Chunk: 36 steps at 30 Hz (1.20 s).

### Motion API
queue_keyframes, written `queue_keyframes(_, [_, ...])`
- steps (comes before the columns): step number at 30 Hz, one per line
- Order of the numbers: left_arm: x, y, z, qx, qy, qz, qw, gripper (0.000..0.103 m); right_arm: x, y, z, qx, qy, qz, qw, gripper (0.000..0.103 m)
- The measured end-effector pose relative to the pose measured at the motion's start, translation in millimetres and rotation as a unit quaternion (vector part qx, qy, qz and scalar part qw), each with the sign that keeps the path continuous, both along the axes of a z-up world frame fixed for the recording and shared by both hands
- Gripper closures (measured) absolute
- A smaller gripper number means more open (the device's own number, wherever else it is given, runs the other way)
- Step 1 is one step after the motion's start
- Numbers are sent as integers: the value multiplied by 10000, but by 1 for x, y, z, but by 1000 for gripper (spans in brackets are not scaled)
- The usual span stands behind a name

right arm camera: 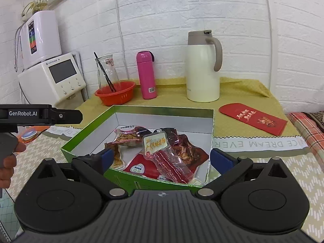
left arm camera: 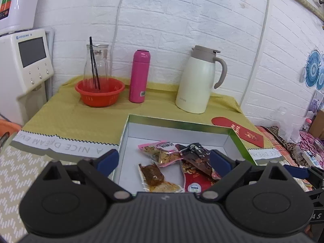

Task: Organize snacks
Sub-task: 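Open both grippers over the green box to drop the packs, then grasp the white I'm snack bag with the left gripper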

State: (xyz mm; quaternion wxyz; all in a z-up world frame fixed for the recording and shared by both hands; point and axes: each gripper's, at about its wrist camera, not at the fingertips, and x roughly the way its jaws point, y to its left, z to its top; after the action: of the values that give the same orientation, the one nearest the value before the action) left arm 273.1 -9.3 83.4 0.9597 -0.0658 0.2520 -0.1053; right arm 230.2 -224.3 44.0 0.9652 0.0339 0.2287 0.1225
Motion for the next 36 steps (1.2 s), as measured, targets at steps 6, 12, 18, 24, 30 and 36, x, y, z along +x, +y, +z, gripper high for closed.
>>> queue_keyframes(6, [-55,6,14,6,103,-285,9995,8,-59,4,14,-85,-372,223,9990,0])
queue_keyframes(12, [-118,27,11,-255,24,-493,9985,8,-114,1,10,745,-558,620,9937,0])
queue_keyframes(18, [-167,53,-17,-622,138,-304,9975,8,-149,20,-10,581,-290,950,9934,0])
queue_keyframes(24, [-190,71,-50,-892,581,-306,9938,8,-175,55,-37,293,9,1317,9909,0])
queue_keyframes(30, [-204,85,-62,-898,686,-424,9927,8,-171,107,-50,29,266,1925,9809,0])
queue_keyframes(36, [-199,93,-69,-1011,826,-509,9901,8,-156,143,-58,-389,213,2169,9752,0])
